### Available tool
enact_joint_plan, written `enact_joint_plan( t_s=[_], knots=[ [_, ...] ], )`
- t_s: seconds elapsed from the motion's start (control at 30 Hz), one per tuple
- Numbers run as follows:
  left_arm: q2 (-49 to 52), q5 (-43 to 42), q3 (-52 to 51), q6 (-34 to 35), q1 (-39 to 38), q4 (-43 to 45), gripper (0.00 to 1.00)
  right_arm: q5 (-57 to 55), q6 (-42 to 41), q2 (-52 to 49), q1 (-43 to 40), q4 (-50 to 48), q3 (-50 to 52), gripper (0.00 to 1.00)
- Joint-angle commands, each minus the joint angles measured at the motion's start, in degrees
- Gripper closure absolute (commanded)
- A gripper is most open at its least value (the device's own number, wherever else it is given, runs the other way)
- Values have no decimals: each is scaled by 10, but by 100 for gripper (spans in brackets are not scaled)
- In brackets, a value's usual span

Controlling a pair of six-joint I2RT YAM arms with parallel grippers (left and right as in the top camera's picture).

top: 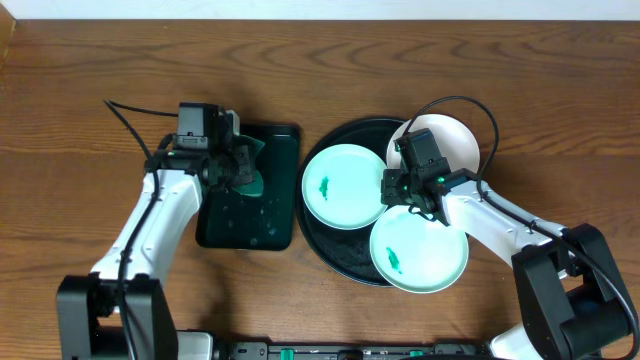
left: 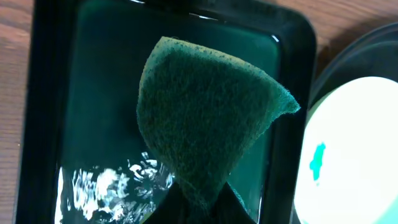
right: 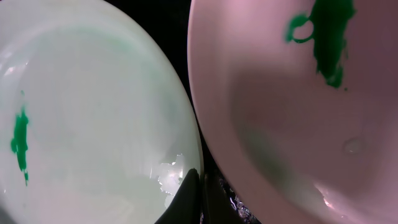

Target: Clean dirty plates on tray and stack at the side

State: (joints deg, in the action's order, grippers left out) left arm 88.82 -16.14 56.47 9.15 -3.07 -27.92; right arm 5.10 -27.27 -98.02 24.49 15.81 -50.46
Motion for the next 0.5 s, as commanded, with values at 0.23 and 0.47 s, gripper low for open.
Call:
enact_joint_plan(
  t_s=[0.23,0.47],
  knots=[
    [32,6,-8,-5,1,19,93,-8,3,-5,4,0,4,89],
    [40,5,-8,-5,1,20,92,-8,3,-5,3,0,4,91]
  ],
)
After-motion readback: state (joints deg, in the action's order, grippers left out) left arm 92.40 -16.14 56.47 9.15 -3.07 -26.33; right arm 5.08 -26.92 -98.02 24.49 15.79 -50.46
